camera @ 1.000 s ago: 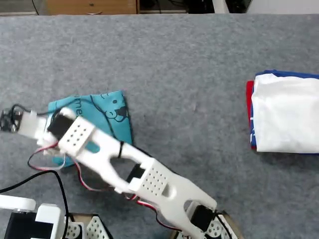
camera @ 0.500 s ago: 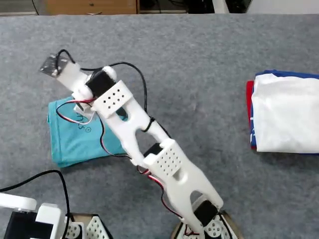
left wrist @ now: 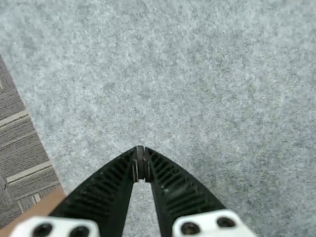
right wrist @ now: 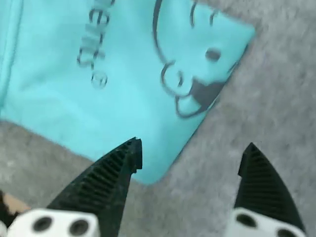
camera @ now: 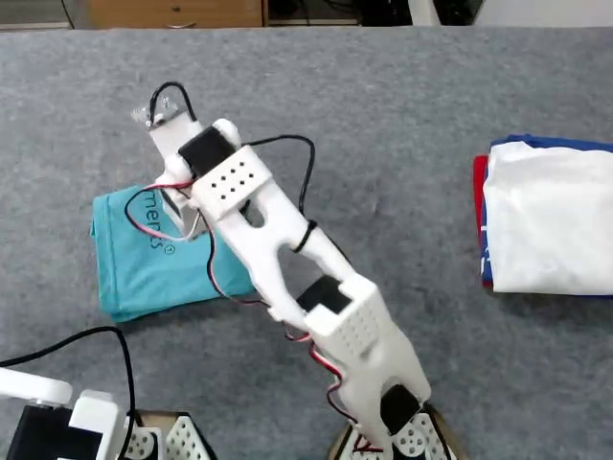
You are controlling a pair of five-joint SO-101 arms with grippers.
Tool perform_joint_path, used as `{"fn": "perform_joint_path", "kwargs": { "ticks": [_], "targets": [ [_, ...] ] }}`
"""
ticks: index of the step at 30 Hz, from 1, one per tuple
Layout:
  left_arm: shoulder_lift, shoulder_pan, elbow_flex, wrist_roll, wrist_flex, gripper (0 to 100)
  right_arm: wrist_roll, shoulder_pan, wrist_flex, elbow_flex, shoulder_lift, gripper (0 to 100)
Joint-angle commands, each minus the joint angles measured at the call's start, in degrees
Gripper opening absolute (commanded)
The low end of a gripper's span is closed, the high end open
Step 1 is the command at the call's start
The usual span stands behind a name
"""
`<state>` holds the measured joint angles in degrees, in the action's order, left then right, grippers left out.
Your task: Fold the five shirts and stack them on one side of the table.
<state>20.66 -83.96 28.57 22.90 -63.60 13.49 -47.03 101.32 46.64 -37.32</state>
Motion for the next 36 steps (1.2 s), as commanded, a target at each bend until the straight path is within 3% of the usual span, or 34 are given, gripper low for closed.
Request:
{"fn": "perform_joint_path", "kwargs": {
  "ticks": [1,4,12,22,25,29,36],
  "targets": [
    [1.80,1.05,-0.09,0.00,0.88,2,2.73,-2.24,0.62,-5.76,4.88,32.4],
    [1.80,2.02,0.09,0.00,0.79,2,8.00,-3.12,-1.23,-5.85,2.33,32.5],
    [1.80,1.76,0.88,0.00,0.79,2,10.90,-4.44,-7.30,0.57,-9.98,32.5],
    [1.80,1.67,0.53,0.00,0.79,2,17.76,-1.19,-2.55,18.51,-30.73,31.6],
    [1.80,1.67,0.35,0.00,0.79,2,17.05,-1.19,1.14,24.66,-33.98,22.2],
    [1.89,1.67,0.35,0.00,0.79,2,11.52,-0.04,0.79,25.98,-33.98,0.0],
    [2.24,1.67,0.26,0.00,0.88,2,5.98,4.53,1.05,25.80,-30.29,0.2]
  ]
}}
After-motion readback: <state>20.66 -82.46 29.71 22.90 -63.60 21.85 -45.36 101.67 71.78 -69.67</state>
